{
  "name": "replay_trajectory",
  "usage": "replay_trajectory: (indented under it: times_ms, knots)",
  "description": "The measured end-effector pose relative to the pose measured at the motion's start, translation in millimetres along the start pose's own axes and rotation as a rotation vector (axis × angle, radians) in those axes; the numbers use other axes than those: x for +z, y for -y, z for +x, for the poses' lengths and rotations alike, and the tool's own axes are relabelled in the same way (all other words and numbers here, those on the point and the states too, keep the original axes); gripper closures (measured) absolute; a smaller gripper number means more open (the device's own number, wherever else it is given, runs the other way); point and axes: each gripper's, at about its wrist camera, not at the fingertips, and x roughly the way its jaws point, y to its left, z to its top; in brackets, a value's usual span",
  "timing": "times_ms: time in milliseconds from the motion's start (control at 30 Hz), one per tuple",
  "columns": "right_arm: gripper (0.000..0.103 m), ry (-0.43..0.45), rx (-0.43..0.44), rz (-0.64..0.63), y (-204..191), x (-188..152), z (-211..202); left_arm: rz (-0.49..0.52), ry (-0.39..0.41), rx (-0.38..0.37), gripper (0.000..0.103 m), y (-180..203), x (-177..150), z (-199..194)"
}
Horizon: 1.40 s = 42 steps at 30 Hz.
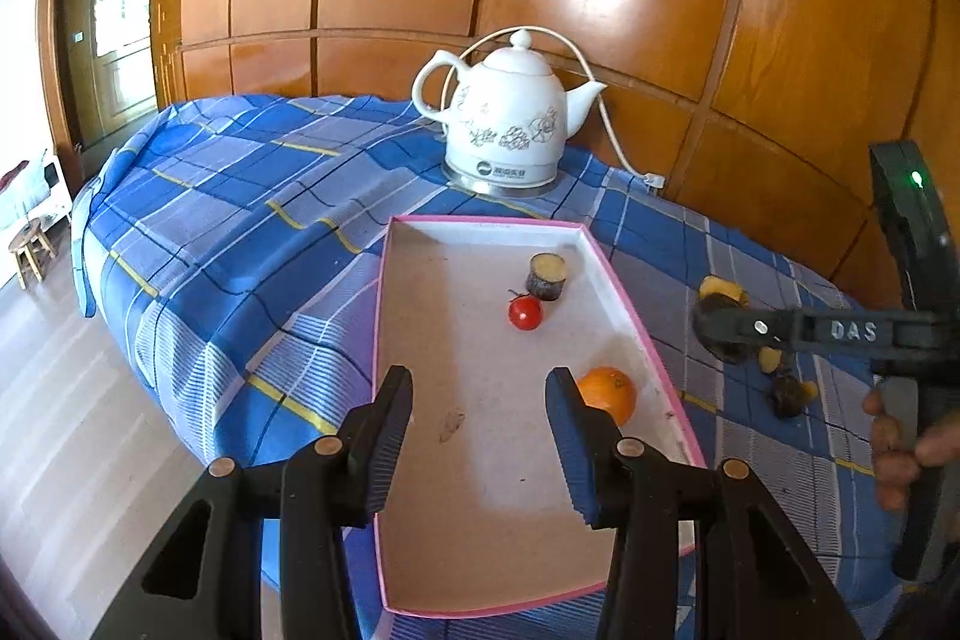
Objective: Organize fruits
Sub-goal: 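Carry the dark round fruit toward the tray with the right gripper, then lower the dark round fruit into the tray and open the right gripper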
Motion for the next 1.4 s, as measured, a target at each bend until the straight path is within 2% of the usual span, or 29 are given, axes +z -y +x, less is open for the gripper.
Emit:
replay_trajectory:
  times_ms: [233, 433, 500, 567, 767, 1400]
  knots:
    - [0.055, -0.030, 0.026, -0.029, -30, 23, 37, -0.032, -0.019, 0.015, 0.056, -11, -5, 6]
    - [0.055, -0.092, 0.014, -0.023, -34, 28, 74, -0.040, -0.028, 0.023, 0.056, -16, -7, 8]
    - [0.051, -0.085, 0.004, -0.023, -33, 26, 76, -0.045, -0.036, 0.022, 0.056, -17, -8, 10]
    - [0.045, -0.067, 0.012, -0.018, -31, 24, 71, -0.046, -0.038, 0.023, 0.056, -18, -9, 11]
    - [0.044, -0.020, 0.020, -0.014, -28, 14, 44, -0.038, -0.035, 0.013, 0.056, -12, -9, 10]
    - [0.044, 0.092, -0.144, -0.092, 12, -45, -40, 0.067, -0.023, -0.022, 0.056, 27, -12, -3]
